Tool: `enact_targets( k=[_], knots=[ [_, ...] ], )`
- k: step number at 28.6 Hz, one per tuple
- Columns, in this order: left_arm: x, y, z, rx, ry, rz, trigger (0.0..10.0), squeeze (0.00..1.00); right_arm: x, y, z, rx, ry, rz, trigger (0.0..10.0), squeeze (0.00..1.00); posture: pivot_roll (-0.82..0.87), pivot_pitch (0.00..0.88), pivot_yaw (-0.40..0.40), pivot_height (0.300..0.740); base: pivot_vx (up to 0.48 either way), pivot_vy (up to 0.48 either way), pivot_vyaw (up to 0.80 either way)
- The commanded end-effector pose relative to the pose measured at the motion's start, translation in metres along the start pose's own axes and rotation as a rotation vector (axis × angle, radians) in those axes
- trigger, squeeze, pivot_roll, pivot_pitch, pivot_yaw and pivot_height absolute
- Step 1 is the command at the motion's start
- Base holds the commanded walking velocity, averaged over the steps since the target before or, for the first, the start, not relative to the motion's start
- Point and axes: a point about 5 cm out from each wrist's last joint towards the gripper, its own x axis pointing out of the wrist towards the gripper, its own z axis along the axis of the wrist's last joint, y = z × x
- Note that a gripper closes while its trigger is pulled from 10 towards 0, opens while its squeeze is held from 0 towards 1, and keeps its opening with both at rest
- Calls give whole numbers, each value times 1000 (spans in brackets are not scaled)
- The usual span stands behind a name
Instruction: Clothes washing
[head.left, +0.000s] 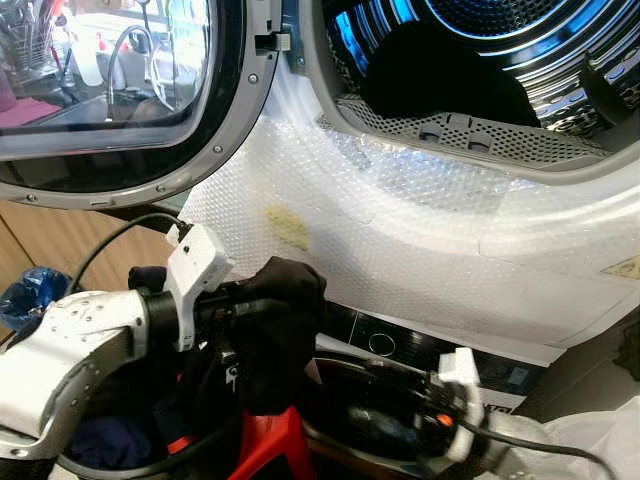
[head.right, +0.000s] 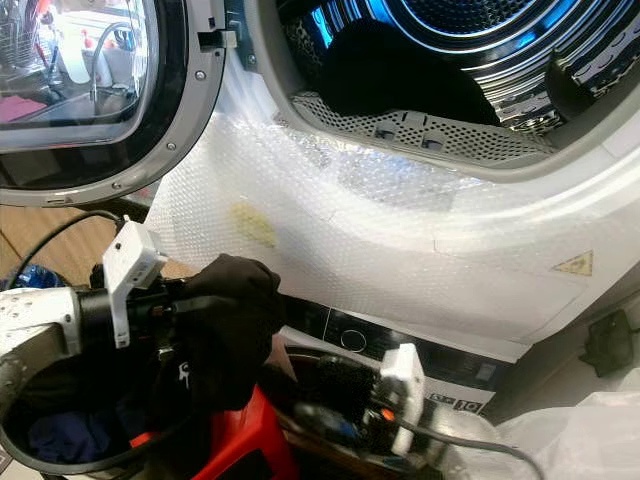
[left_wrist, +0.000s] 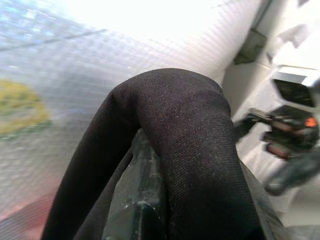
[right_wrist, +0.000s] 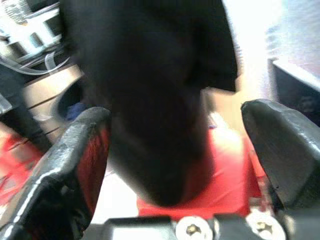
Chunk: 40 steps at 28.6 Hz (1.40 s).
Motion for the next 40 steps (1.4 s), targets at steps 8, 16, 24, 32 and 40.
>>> enact_targets(
  k=[8, 16, 24, 32, 40],
  knots=[
    [15, -7, 10, 42, -42, -58, 0, 0, 18, 2, 10, 16, -91, -74, 10000, 1000, 8, 92, -31, 740, 0, 0, 0],
    [42, -13, 17, 57, -96, -104, 0, 0, 13, 26, 18, 103, -109, 169, 10000, 1000, -8, 86, -30, 740, 0, 0, 0],
    [63, -16, 26, 57, -151, -90, 0, 0, 18, 37, 11, 118, -63, 197, 10000, 1000, -17, 85, -32, 740, 0, 0, 0],
    [77, -23, 35, 52, -198, -101, 0, 0, 36, 24, 17, 155, -149, -22, 10000, 1000, -16, 83, -30, 740, 0, 0, 0],
    [81, -28, 36, 42, -209, -112, 0, 0, 43, 15, 27, 184, -234, -150, 10000, 1000, -14, 83, -33, 740, 0, 0, 0]
  ],
)
